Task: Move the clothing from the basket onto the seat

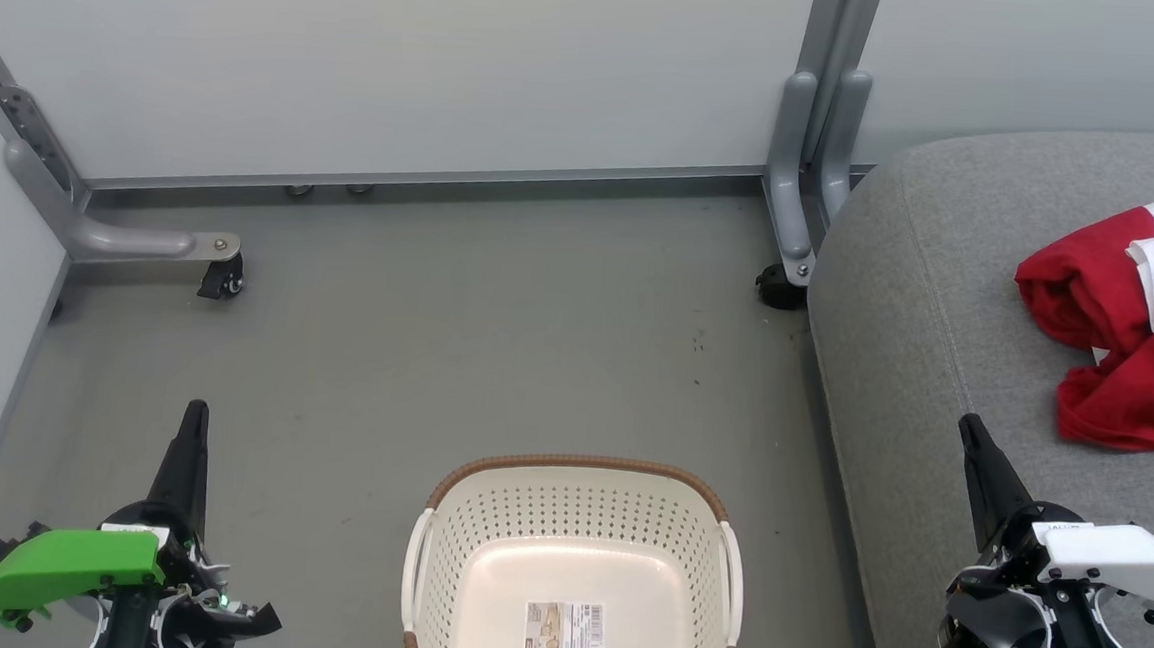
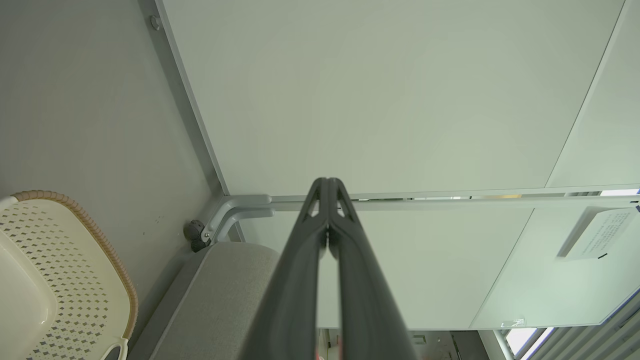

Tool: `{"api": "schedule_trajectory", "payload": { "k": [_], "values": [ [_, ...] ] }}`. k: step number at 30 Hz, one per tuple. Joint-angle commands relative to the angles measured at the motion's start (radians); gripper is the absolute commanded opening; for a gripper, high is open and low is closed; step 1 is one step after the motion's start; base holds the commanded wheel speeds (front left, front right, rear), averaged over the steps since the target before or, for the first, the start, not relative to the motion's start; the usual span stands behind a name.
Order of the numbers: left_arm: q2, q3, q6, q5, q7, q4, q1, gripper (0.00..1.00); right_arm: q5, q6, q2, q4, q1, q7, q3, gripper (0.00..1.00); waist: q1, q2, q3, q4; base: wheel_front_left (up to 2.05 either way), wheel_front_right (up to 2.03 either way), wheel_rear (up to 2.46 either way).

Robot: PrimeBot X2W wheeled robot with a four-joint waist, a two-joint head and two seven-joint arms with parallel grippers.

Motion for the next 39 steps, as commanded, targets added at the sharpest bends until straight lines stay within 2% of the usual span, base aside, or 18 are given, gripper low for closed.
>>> {"api": "schedule_trajectory", "payload": {
  "k": [1,39],
  "values": [
    [0.002,0.002,-0.005,-0.004,0.004,0.0,-0.011,0.0,-0.001,0.0,0.002,0.002,-0.006,0.006,-0.003,0.0,0.0,0.0,0.0,0.0,0.0,0.0,0.0],
    [0.002,0.002,-0.005,-0.004,0.003,0.0,-0.011,0.0,-0.011,0.0,0.009,0.003,-0.008,0.014,-0.014,0.0,0.0,0.0,0.0,0.0,0.0,0.0,0.0]
  ]
}}
